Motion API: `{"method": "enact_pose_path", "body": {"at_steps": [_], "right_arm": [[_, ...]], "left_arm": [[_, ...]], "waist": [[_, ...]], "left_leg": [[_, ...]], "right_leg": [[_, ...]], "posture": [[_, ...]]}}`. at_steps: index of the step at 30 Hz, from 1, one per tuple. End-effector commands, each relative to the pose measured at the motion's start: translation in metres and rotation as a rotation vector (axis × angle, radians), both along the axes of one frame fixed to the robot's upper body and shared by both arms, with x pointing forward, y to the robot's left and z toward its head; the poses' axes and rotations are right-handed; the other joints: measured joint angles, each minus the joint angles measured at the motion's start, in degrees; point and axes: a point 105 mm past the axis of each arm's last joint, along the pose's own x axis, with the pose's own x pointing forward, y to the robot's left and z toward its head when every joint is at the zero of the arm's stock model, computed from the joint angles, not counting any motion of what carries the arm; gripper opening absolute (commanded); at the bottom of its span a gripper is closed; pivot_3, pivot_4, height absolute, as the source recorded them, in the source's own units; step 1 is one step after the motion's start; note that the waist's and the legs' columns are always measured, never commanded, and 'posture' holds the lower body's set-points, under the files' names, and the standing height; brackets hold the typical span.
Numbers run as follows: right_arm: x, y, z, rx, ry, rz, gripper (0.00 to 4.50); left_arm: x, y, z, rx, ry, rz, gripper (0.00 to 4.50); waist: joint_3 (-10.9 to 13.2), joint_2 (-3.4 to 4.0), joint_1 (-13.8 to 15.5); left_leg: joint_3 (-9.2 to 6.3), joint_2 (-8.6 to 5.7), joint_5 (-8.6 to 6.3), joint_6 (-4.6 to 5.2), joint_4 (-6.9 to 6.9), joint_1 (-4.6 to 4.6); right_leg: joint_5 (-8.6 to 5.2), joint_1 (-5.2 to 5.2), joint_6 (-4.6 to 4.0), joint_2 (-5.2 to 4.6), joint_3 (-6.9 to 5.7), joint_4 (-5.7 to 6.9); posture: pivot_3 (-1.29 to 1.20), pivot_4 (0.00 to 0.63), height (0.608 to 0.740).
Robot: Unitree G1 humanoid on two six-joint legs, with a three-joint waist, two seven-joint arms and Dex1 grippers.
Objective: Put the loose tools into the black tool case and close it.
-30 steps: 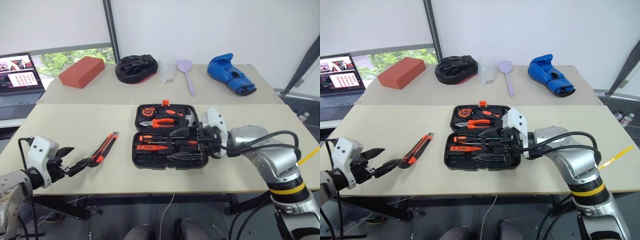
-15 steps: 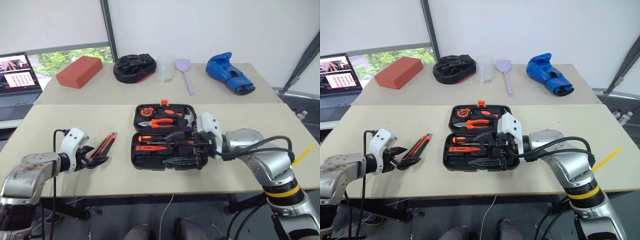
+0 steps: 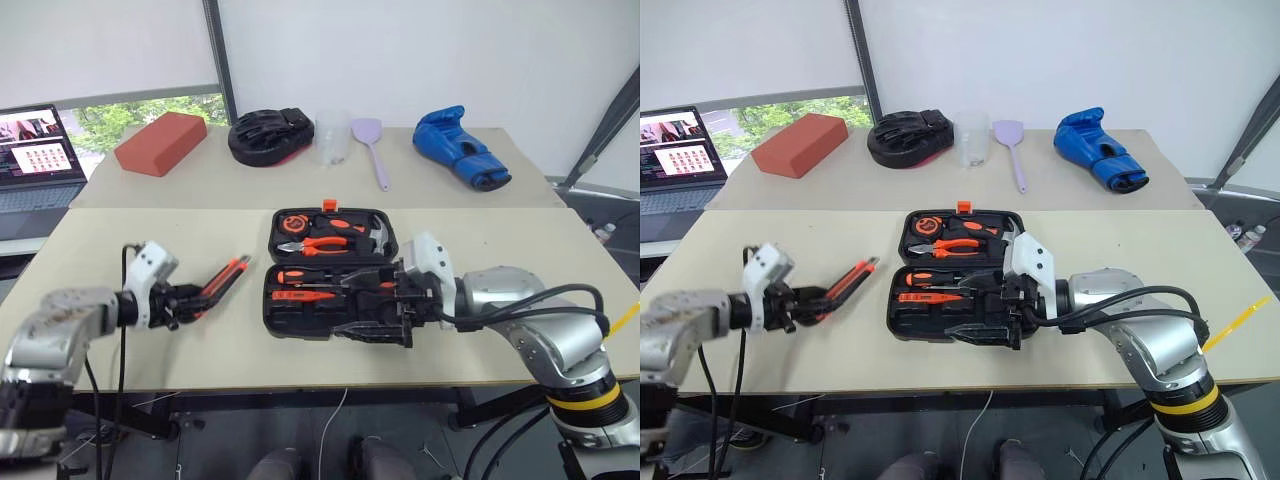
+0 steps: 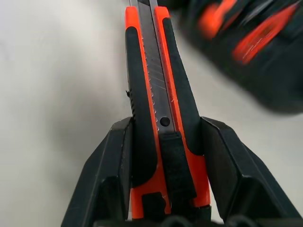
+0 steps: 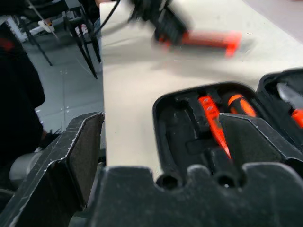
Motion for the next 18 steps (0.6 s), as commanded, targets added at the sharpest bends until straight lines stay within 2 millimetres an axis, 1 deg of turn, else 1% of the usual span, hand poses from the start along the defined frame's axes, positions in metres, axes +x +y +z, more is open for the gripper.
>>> {"method": "enact_pose_path", "body": {"at_steps": [1,3,5,7,10,13,16,18], "right_arm": [[-0.008,-0.007,0.008,-0.001,-0.025,-0.007,4.5],[-0.009,-0.01,0.006,-0.013,-0.032,-0.027,4.5],[-0.009,-0.012,0.004,-0.022,-0.036,-0.046,4.5],[-0.009,-0.014,0.002,-0.026,-0.034,-0.068,4.5],[-0.01,-0.017,0.0,-0.032,-0.031,-0.093,4.5],[-0.011,-0.02,-0.001,-0.035,-0.031,-0.118,4.5],[-0.011,-0.021,-0.001,-0.032,-0.032,-0.14,4.5],[-0.011,-0.022,0.0,-0.028,-0.034,-0.152,4.5]], "left_arm": [[-0.013,-0.03,0.026,0.057,-0.023,-0.266,1.67],[-0.022,-0.052,0.025,0.091,0.015,-0.406,1.67],[-0.029,-0.071,0.013,0.151,0.044,-0.534,1.67],[-0.028,-0.087,-0.002,0.203,0.055,-0.613,1.67],[-0.018,-0.109,-0.021,0.226,0.066,-0.655,1.67],[-0.018,-0.129,-0.034,0.23,0.093,-0.715,1.67],[-0.014,-0.14,-0.043,0.235,0.112,-0.714,1.67],[-0.01,-0.143,-0.047,0.247,0.114,-0.717,1.67]], "waist": [[-0.01,0.01,-0.22],[0.0,0.01,-0.27],[0.0,0.01,-0.28],[0.0,0.01,-0.27],[0.0,0.0,-0.22],[0.0,-0.01,-0.15],[0.0,-0.01,-0.22],[0.0,-0.01,-0.24]], "left_leg": [[0.0,-0.01,0.0,0.0,-0.02,0.0],[0.0,-0.01,0.0,0.01,-0.06,0.0],[0.0,0.0,0.0,0.01,-0.06,-0.02],[0.0,-0.01,0.0,0.01,-0.05,-0.02],[0.0,0.02,0.01,0.01,0.02,-0.04],[0.0,0.02,0.02,0.04,0.07,-0.05],[0.0,0.03,0.27,0.51,0.05,-0.07],[0.0,0.03,0.27,0.52,0.03,-0.07]], "right_leg": [[0.0,0.0,0.0,-0.01,0.0,-0.02],[0.0,0.0,0.0,-0.01,-0.02,-0.05],[0.0,-0.01,0.0,-0.01,-0.04,-0.07],[0.0,0.01,0.0,-0.03,-0.02,-0.07],[0.0,0.03,-0.01,-0.03,-0.01,-0.05],[0.01,0.04,-0.01,-0.03,0.01,-0.01],[0.01,-0.01,-0.01,-0.01,0.03,-0.02],[0.01,-0.02,-0.01,0.0,0.03,-0.01]], "posture": [[0.0,0.15,0.74],[0.0,0.15,0.74],[0.0,0.15,0.74],[0.0,0.15,0.74],[0.0,0.15,0.74],[0.0,0.15,0.74],[0.0,0.15,0.74],[0.0,0.15,0.74]]}}
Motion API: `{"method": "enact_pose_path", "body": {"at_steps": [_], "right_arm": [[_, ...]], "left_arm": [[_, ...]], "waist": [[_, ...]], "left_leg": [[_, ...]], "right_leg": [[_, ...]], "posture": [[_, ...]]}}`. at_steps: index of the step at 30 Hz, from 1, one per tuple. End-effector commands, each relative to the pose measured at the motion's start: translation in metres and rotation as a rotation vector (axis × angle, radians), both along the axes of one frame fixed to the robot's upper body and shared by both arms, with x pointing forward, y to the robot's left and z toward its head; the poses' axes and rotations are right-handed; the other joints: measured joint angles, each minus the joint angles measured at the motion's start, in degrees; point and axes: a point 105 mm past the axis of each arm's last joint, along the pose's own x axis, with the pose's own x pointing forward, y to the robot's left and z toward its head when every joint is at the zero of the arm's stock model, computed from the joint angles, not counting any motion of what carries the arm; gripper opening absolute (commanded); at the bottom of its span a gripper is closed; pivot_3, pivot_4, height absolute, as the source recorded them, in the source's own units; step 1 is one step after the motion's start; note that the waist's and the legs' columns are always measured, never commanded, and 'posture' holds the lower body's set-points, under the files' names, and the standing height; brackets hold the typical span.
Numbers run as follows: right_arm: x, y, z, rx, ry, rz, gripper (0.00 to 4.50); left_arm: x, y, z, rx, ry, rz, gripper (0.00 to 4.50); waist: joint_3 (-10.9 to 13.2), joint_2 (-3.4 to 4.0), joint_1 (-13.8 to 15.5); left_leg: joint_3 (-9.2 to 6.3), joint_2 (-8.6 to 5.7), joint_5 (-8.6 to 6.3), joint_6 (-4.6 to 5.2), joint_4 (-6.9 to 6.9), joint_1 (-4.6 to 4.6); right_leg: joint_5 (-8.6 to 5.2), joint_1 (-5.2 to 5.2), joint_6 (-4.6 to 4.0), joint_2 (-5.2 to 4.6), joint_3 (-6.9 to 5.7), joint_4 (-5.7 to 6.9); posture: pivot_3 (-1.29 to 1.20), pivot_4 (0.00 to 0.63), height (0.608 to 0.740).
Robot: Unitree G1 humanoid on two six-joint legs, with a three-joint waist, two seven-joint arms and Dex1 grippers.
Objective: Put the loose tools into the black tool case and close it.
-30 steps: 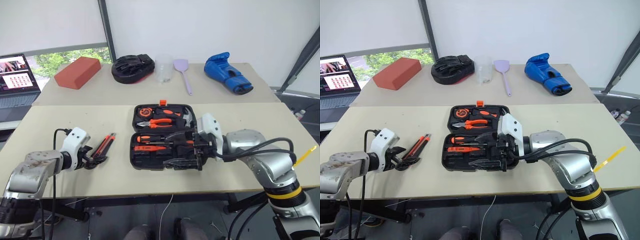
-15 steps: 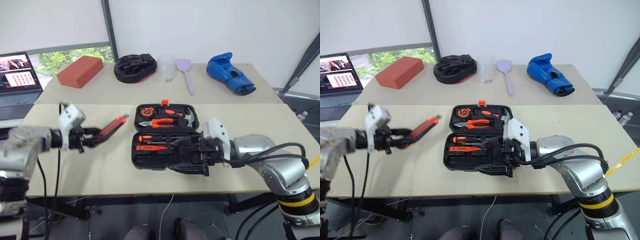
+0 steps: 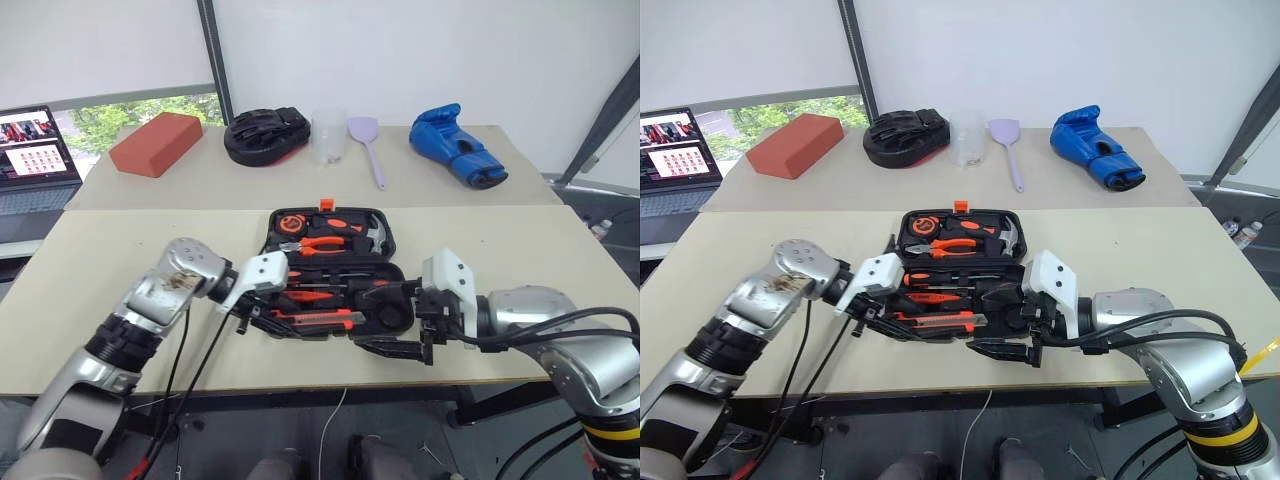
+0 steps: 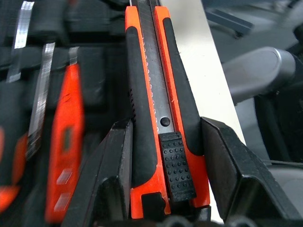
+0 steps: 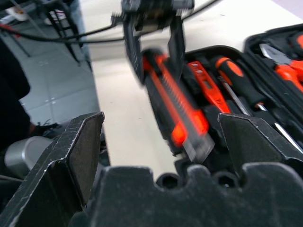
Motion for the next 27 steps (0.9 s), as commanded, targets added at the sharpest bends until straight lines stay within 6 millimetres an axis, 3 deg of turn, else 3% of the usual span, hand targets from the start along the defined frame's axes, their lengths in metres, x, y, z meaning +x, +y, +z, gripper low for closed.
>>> {"method": "enact_pose_path", "body": {"at_steps": [1,11,12,13,17,27], "right_arm": [[-0.003,-0.001,0.011,0.011,-0.046,-0.012,4.5],[-0.002,-0.001,0.011,0.014,-0.057,-0.054,4.5],[-0.002,-0.002,0.011,0.013,-0.059,-0.057,4.5],[-0.001,-0.002,0.011,0.012,-0.061,-0.058,4.5],[0.0,-0.003,0.011,0.012,-0.062,-0.061,4.5],[0.003,0.0,0.011,0.014,-0.065,-0.049,4.5]], "left_arm": [[0.009,-0.003,0.004,0.015,-0.046,-0.003,1.67],[0.015,-0.006,0.002,0.041,0.011,-0.051,1.67],[0.014,-0.007,0.003,0.03,0.017,-0.053,2.68],[0.014,-0.008,0.004,0.022,0.021,-0.054,2.86],[0.014,-0.016,0.015,-0.052,0.012,-0.059,4.42],[0.017,-0.013,0.027,-0.102,-0.001,-0.028,4.46]], "waist": [[0.0,0.0,-0.02],[0.0,0.0,0.2],[0.0,0.0,0.18],[0.0,0.0,0.17],[0.0,0.0,0.31],[0.0,0.0,0.12]], "left_leg": [[0.0,0.0,0.0,0.0,0.0,0.0],[0.0,-0.01,0.0,0.02,0.02,-0.01],[0.0,0.0,0.0,0.02,0.01,-0.02],[0.0,0.0,0.0,0.03,0.01,-0.02],[0.0,-0.01,0.0,0.03,0.03,-0.05],[0.0,-0.01,0.0,0.04,0.04,-0.04]], "right_leg": [[0.0,-0.01,0.0,0.0,0.01,0.0],[0.01,0.01,0.02,-0.01,0.01,-0.01],[0.01,0.0,0.02,-0.01,0.0,-0.02],[0.01,0.0,0.02,-0.01,0.01,-0.02],[0.01,0.0,0.02,-0.01,0.0,-0.03],[0.01,0.0,0.02,-0.01,0.01,-0.01]], "posture": [[0.0,0.15,0.74],[0.0,0.15,0.74],[0.0,0.15,0.74],[0.0,0.15,0.74],[0.0,0.15,0.74],[0.0,0.15,0.74]]}}
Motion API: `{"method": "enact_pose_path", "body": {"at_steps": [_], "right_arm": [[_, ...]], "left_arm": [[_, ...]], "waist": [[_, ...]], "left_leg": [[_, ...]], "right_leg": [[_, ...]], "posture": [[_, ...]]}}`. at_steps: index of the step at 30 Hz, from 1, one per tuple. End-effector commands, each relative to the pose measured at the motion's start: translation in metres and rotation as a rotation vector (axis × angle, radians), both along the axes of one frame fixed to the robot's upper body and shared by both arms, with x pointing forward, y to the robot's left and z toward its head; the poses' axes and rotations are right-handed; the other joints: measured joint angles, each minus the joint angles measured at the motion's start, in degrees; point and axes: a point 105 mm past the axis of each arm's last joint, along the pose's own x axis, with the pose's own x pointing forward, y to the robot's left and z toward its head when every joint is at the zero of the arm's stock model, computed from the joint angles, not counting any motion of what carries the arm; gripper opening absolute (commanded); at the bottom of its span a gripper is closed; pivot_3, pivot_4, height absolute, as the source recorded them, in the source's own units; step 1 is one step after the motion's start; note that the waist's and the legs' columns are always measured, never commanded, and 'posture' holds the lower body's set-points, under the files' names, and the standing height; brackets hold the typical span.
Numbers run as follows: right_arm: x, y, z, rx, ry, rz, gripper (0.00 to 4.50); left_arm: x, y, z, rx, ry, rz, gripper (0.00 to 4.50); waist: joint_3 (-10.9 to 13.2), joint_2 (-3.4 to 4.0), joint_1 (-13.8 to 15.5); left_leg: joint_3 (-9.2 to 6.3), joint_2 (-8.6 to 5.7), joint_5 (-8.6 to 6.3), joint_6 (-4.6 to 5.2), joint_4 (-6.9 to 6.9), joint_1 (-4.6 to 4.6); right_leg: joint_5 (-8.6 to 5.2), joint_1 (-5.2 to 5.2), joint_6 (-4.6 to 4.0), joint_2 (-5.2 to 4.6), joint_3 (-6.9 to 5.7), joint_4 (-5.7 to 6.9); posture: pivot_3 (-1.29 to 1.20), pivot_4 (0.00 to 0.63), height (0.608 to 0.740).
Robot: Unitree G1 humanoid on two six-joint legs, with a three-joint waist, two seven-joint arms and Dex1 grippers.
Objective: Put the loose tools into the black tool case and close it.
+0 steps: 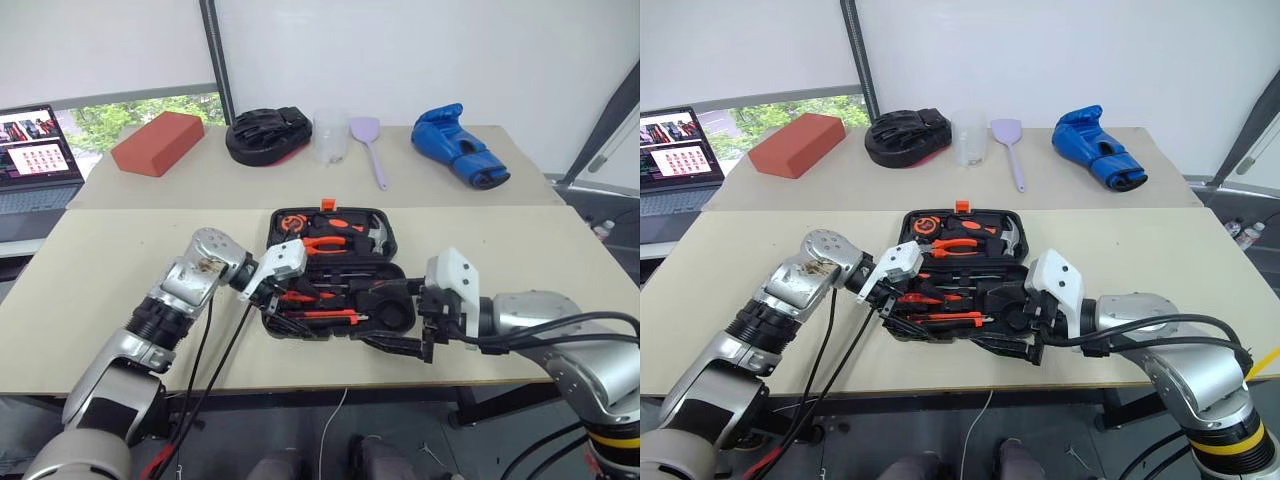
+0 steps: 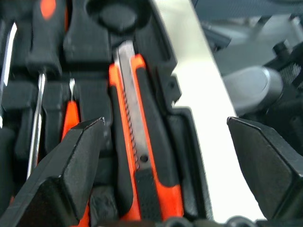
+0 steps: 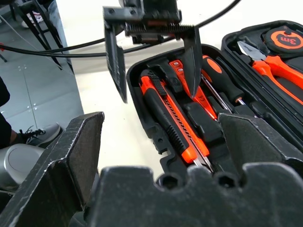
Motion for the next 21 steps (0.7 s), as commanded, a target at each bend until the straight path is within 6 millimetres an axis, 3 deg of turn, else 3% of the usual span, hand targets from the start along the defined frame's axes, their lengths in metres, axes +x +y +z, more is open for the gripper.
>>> {"method": "enact_pose_path", "body": {"at_steps": [1,2,3,4,14,15,21], "right_arm": [[-0.001,0.002,0.009,0.007,-0.048,0.017,4.5],[-0.001,0.002,0.009,0.007,-0.047,0.017,4.5],[-0.001,0.002,0.009,0.007,-0.046,0.017,4.5],[-0.001,0.002,0.009,0.006,-0.046,0.018,4.5],[-0.001,0.001,0.007,0.002,-0.045,0.016,4.5],[-0.001,0.001,0.007,0.002,-0.046,0.015,4.5],[-0.001,0.001,0.006,-0.001,-0.047,0.011,4.5]], "left_arm": [[0.008,0.005,0.013,-0.014,-0.097,0.017,4.46],[0.009,0.008,0.012,-0.007,-0.106,0.022,4.46],[0.008,0.011,0.01,0.002,-0.102,0.01,3.94],[0.007,0.012,0.009,0.007,-0.097,0.001,3.85],[0.0,0.012,0.001,0.032,-0.081,-0.06,0.23],[-0.002,0.014,-0.002,0.049,-0.088,-0.074,0.04],[-0.001,0.019,-0.019,0.137,-0.125,-0.099,0.04]], "waist": [[0.0,0.0,0.01],[0.0,0.0,0.01],[0.0,0.0,0.0],[0.0,0.0,-0.01],[0.0,0.0,0.04],[0.0,0.0,0.01],[0.0,0.0,0.08]], "left_leg": [[0.0,0.0,0.0,0.0,0.0,0.0],[0.0,0.0,0.0,0.0,0.0,0.0],[0.0,0.0,0.0,0.0,0.0,0.0],[0.0,0.0,0.0,0.0,0.0,0.0],[0.0,0.0,0.0,0.0,0.0,0.0],[0.0,0.0,0.0,0.0,0.0,0.0],[0.0,0.0,0.0,0.0,0.0,0.0]], "right_leg": [[0.0,0.0,0.0,0.0,0.0,-0.01],[0.0,0.0,0.0,0.0,0.0,-0.01],[0.0,0.0,0.0,0.0,0.0,-0.01],[0.0,0.0,0.0,0.0,0.0,-0.01],[0.0,0.0,0.0,0.0,0.0,-0.01],[0.0,0.0,0.0,0.0,0.0,-0.01],[0.0,0.0,0.0,0.0,0.0,-0.01]], "posture": [[0.0,0.15,0.74],[0.0,0.15,0.74],[0.0,0.15,0.74],[0.0,0.15,0.74],[0.0,0.15,0.74],[0.0,0.15,0.74],[0.0,0.15,0.74]]}}
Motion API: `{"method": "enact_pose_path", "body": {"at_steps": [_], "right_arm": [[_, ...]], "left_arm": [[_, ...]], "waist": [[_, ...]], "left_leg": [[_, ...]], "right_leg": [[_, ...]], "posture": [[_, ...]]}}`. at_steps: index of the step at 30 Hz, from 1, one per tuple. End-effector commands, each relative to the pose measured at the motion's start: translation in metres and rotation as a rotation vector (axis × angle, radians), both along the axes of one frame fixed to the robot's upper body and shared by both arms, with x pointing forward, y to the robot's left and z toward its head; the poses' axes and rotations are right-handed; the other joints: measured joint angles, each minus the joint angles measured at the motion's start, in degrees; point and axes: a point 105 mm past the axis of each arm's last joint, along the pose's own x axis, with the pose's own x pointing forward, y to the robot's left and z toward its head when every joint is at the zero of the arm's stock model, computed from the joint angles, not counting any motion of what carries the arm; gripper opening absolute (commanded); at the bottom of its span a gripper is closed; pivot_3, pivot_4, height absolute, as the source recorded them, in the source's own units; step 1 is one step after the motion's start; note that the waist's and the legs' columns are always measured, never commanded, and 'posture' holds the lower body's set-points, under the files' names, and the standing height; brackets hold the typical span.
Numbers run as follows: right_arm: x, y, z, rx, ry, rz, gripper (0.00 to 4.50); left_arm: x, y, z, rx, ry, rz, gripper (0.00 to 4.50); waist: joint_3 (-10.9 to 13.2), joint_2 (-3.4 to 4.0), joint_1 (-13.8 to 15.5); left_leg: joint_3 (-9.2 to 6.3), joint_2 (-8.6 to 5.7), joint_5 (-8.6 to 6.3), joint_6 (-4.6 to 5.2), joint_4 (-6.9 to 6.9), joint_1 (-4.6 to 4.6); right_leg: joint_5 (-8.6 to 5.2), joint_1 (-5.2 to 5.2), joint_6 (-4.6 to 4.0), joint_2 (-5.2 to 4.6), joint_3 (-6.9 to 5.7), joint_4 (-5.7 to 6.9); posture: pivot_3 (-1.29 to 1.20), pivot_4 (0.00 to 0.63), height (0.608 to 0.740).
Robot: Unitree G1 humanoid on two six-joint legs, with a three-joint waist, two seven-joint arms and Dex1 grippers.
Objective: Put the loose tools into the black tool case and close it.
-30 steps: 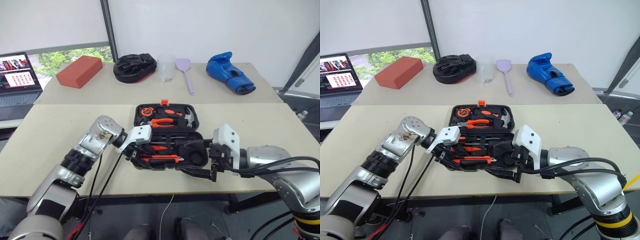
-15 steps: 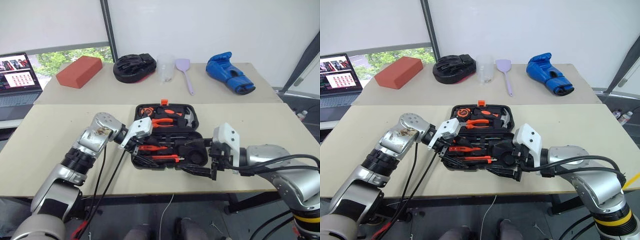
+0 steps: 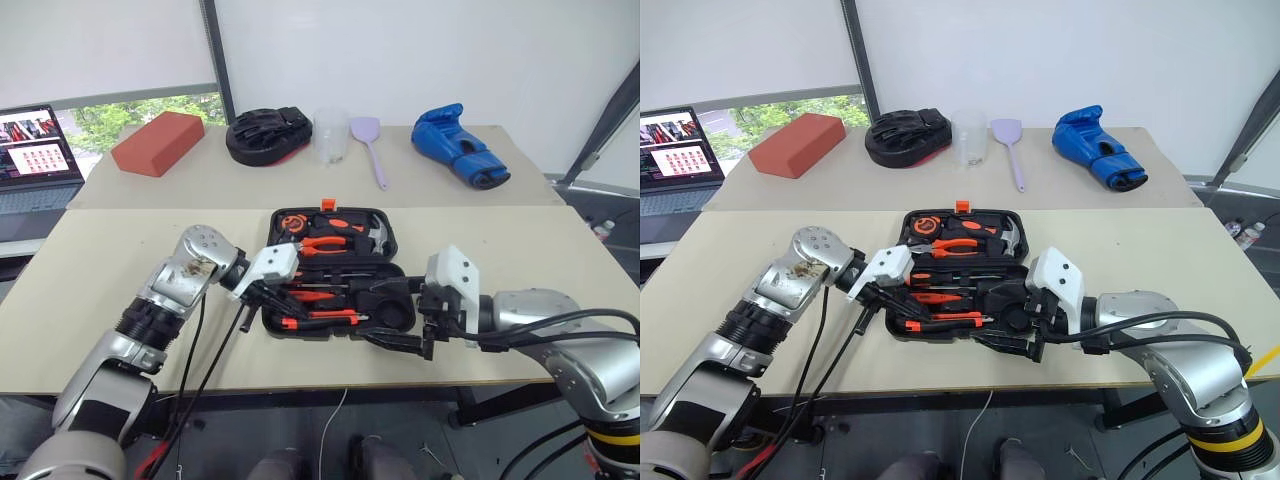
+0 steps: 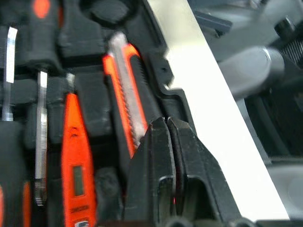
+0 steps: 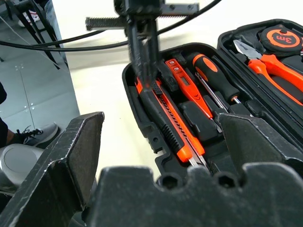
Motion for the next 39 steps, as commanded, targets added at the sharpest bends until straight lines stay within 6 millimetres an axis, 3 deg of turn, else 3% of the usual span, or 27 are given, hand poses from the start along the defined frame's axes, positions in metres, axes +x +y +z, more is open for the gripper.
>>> {"method": "enact_pose_path", "body": {"at_steps": [1,4,8,15,17,18,19,22,29,32,38,39], "right_arm": [[-0.003,0.002,0.006,0.008,-0.042,0.014,4.5],[-0.002,0.002,0.005,0.009,-0.041,0.01,4.5],[-0.002,0.002,0.006,0.012,-0.043,0.005,4.5],[-0.004,-0.004,0.002,0.002,-0.034,-0.02,4.5],[-0.001,-0.016,-0.003,-0.034,-0.018,-0.068,4.5],[0.0,-0.024,-0.006,-0.051,-0.005,-0.092,4.5],[0.001,-0.033,-0.009,-0.069,0.013,-0.119,4.5],[0.005,-0.055,-0.018,-0.141,0.038,-0.171,4.5],[0.034,-0.087,-0.039,-0.277,0.023,-0.267,4.5],[0.05,-0.094,-0.049,-0.292,0.064,-0.324,4.5],[0.06,-0.101,-0.064,-0.335,0.103,-0.332,4.5],[0.061,-0.099,-0.065,-0.332,0.105,-0.325,3.98]], "left_arm": [[0.006,0.003,-0.01,0.063,-0.07,-0.003,0.04],[0.014,0.002,-0.025,0.126,-0.138,0.005,0.04],[0.017,-0.004,-0.022,0.093,-0.144,0.01,0.04],[0.02,-0.006,0.013,-0.059,-0.092,0.09,0.04],[0.02,-0.005,0.035,-0.182,-0.039,0.142,0.04],[0.019,-0.004,0.044,-0.231,-0.015,0.158,0.56],[0.018,-0.003,0.052,-0.278,0.002,0.172,0.6],[0.014,0.001,0.069,-0.364,0.007,0.198,1.86],[-0.008,0.002,0.077,-0.417,0.014,0.161,4.46],[-0.011,0.001,0.076,-0.408,-0.015,0.161,4.46],[-0.015,0.003,0.073,-0.379,-0.028,0.186,4.46],[-0.015,0.004,0.072,-0.377,-0.032,0.191,4.5]], "waist": [[0.0,0.0,0.07],[-0.03,0.01,0.38],[-0.11,0.04,1.32],[-0.1,0.03,1.45],[-0.1,0.02,1.27],[-0.09,0.01,1.31],[-0.09,0.01,1.31],[-0.09,0.01,1.23],[-0.09,0.01,0.76],[-0.09,0.01,0.39],[-0.09,0.02,0.23],[-0.09,0.02,0.17]], "left_leg": [[0.0,0.0,0.0,0.0,0.0,0.0],[0.0,0.0,0.0,0.0,0.01,0.04],[0.0,-0.01,-0.02,0.02,0.05,0.08],[0.01,0.0,0.0,0.11,0.1,0.02],[0.01,0.0,0.01,0.12,0.1,0.0],[0.01,0.0,0.01,0.12,0.1,-0.04],[0.0,0.01,0.01,0.12,0.1,-0.08],[0.01,-0.01,0.0,0.13,0.09,-0.07],[0.03,0.0,0.02,0.04,0.07,-0.01],[0.05,0.0,0.04,-0.05,0.08,0.01],[0.04,0.01,0.07,-0.03,0.03,0.0],[0.04,0.0,0.07,-0.03,0.03,0.01]], "right_leg": [[0.0,0.0,0.0,0.0,0.0,0.0],[0.0,0.06,0.01,-0.02,0.01,-0.01],[0.14,0.17,0.09,-0.05,0.04,-0.03],[0.25,0.11,0.16,0.0,0.05,0.0],[0.25,0.06,0.14,0.02,0.05,0.01],[0.25,-0.01,0.13,0.05,0.03,0.01],[0.25,-0.02,0.13,0.06,0.02,-0.01],[0.24,-0.02,0.13,0.06,0.02,-0.1],[0.23,0.05,0.12,0.05,0.04,-0.14],[0.23,0.07,0.11,0.03,0.06,-0.12],[0.23,0.05,0.07,0.03,0.05,-0.11],[0.23,0.05,0.07,0.02,0.04,-0.11]], "posture": [[0.0,0.15,0.74],[0.0,0.15,0.74],[0.0,0.15,0.74],[0.0,0.15,0.74],[0.0,0.15,0.74],[0.0,0.15,0.74],[0.0,0.15,0.74],[0.0,0.15,0.74],[0.0,0.15,0.74],[0.0,0.15,0.74],[0.0,0.15,0.74],[0.0,0.15,0.74]]}}
